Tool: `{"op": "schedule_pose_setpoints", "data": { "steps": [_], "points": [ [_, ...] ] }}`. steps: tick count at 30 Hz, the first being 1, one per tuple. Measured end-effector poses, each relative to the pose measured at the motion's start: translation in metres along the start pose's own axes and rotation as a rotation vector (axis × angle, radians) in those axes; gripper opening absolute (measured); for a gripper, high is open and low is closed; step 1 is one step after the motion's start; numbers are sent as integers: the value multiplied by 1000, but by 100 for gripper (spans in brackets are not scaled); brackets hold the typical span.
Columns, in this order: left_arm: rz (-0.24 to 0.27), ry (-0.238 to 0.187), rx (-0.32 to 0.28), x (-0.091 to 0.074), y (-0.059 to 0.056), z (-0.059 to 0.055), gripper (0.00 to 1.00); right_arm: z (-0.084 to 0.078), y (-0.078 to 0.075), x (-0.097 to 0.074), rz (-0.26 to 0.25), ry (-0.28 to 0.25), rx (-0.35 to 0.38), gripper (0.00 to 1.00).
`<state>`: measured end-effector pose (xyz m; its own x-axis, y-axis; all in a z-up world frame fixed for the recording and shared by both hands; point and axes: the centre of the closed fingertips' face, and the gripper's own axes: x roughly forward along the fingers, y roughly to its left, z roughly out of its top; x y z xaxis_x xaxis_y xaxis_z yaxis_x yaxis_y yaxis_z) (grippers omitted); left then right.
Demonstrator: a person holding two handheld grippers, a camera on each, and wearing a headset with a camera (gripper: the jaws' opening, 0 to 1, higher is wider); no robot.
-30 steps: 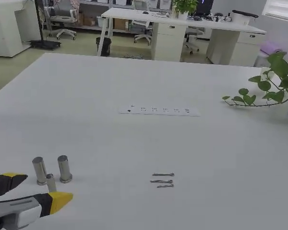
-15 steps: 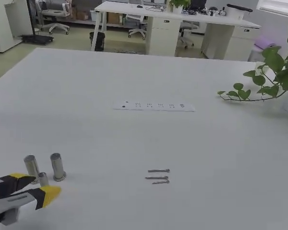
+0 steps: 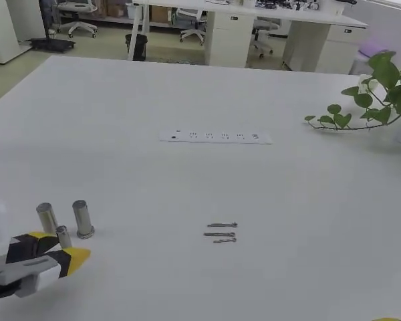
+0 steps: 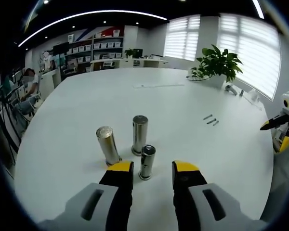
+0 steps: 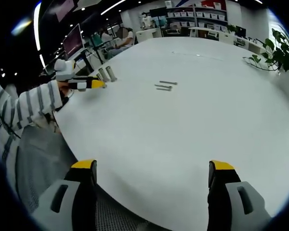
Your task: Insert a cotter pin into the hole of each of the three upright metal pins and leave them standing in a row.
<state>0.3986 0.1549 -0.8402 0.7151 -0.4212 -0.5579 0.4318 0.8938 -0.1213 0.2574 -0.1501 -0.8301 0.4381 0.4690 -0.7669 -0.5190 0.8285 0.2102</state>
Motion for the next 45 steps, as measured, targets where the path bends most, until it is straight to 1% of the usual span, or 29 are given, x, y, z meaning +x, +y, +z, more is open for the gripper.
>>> {"op": "schedule_pose_setpoints", "data": {
  "steps": [1, 2, 3, 5, 7, 9, 10, 11, 12, 13, 14, 17, 21, 23, 24, 27, 32, 34, 35, 38, 40, 43, 45],
  "points": [
    [8, -4, -26, 1, 1, 0, 31, 0, 0, 0, 2, -1, 0, 97],
    [6, -12, -49, 1, 0, 1, 31, 0, 1, 1, 4, -1, 0, 97],
    [9, -21, -38, 1, 0, 3, 30, 1, 0, 1, 4, -3, 2, 97],
    [21, -29, -40, 0, 2, 5, 30, 0, 0, 1, 7, -6, 8, 97],
    [27, -31, -51, 1, 3, 5, 29, 0, 0, 1, 9, -4, 9, 97],
    [47, -33, -73, 1, 6, 5, 30, -1, 0, 1, 10, 1, 1, 97],
    [42, -48, -94, 1, 5, 6, 27, -2, 0, 1, 10, 5, -1, 97],
    [37, -60, -112, 1, 4, 8, 22, -2, 0, 1, 10, 6, -1, 97],
    [43, -61, -113, 0, 5, 8, 19, -2, -1, 1, 9, 4, 3, 97],
    [52, -62, -111, 0, 7, 8, 17, -2, -1, 1, 9, 4, 6, 97],
    [59, -61, -107, 0, 8, 8, 18, -2, -1, 2, 10, 4, 7, 97],
    [51, -65, -119, 1, 7, 8, 18, -2, -1, 1, 12, 5, 2, 97],
    [41, -42, -112, 2, 5, 3, 17, -1, -2, 1, 14, 7, -1, 97],
    [47, -38, -111, 2, 6, 1, 16, -1, -2, 0, 15, 8, -5, 96],
    [54, -37, -96, 2, 7, 1, 15, -1, -2, 0, 17, 10, -8, 96],
    [62, -47, -89, 1, 7, 3, 13, -1, 0, -2, 27, 18, -21, 96],
    [60, -45, -72, 1, 8, 4, 9, 2, -1, -6, 23, 10, -23, 96],
    [61, -45, -78, 1, 8, 4, 9, 2, -2, -7, 19, 7, -19, 96],
    [59, -45, -95, 2, 8, 4, 9, 2, -3, -7, 18, 7, -18, 96],
    [57, -43, -90, 1, 8, 4, 9, 1, -3, -8, 15, 8, -18, 96],
    [64, -48, -108, 1, 10, 4, 9, 1, -3, -8, 15, 7, -17, 96],
    [72, -48, -98, 0, 12, 4, 8, 1, -2, -8, 17, 6, -18, 96],
    [72, -45, -119, -1, 12, 4, 7, 1, -2, -8, 17, 6, -17, 96]
  ]
}}
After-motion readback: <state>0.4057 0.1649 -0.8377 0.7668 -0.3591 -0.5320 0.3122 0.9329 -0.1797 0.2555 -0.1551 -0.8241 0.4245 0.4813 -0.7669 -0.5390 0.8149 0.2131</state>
